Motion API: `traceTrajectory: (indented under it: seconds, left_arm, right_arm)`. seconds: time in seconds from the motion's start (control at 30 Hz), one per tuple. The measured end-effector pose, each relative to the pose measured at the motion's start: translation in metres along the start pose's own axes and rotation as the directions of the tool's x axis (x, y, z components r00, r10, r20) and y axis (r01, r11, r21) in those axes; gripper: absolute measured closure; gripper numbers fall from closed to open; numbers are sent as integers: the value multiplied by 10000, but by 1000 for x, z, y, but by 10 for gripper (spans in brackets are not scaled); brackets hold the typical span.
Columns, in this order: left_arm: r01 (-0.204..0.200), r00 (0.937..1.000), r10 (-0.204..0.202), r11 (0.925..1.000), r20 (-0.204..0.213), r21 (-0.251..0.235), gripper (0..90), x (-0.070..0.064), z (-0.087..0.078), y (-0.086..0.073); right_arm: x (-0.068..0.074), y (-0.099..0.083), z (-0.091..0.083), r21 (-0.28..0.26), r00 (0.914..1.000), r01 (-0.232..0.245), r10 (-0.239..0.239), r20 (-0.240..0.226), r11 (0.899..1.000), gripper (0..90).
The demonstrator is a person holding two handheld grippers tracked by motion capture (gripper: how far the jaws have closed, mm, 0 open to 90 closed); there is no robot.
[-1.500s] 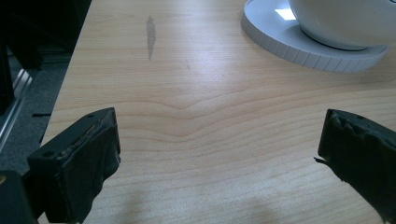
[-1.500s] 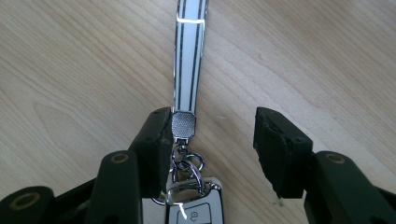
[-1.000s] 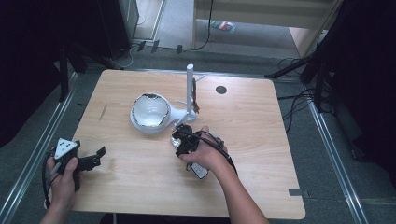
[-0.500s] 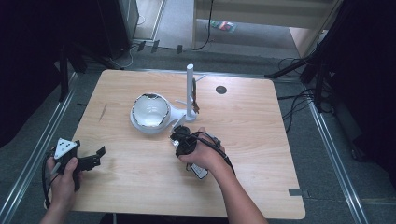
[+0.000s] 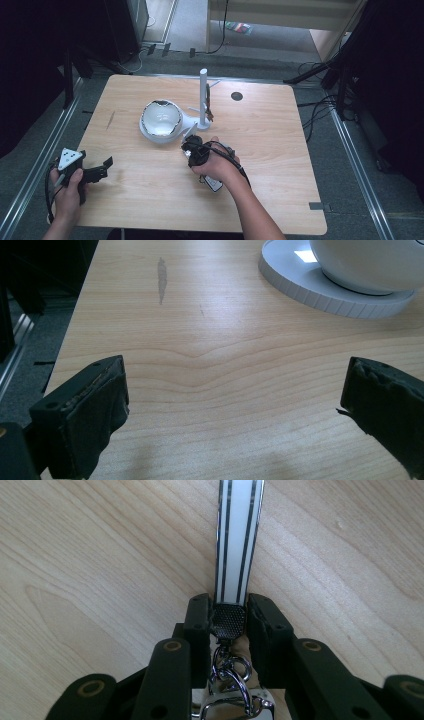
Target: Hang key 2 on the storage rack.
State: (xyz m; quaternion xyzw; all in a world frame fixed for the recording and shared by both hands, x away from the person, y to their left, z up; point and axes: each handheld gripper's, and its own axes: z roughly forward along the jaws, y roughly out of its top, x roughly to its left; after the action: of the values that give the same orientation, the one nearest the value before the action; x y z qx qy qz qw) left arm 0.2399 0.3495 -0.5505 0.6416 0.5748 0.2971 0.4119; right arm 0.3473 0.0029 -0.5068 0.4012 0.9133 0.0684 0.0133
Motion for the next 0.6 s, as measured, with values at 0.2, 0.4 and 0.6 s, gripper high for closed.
traceTrajectory:
  seconds: [0.2,0.4,0.6]
  left_arm:
    - [5,10000,-5,10000,-23,-2,0,0,0,0]
    - [-33,10000,33,10000,-63,24,0,-1,0,0]
    - [-37,10000,37,10000,-63,16,0,-1,0,0]
  right_arm:
    - [1,0,1,-47,9997,185,-184,142,9998,752]
    - [5,0,1,-2,9990,197,-196,400,9998,757]
    - [6,0,0,-17,9989,73,-73,467,10000,760]
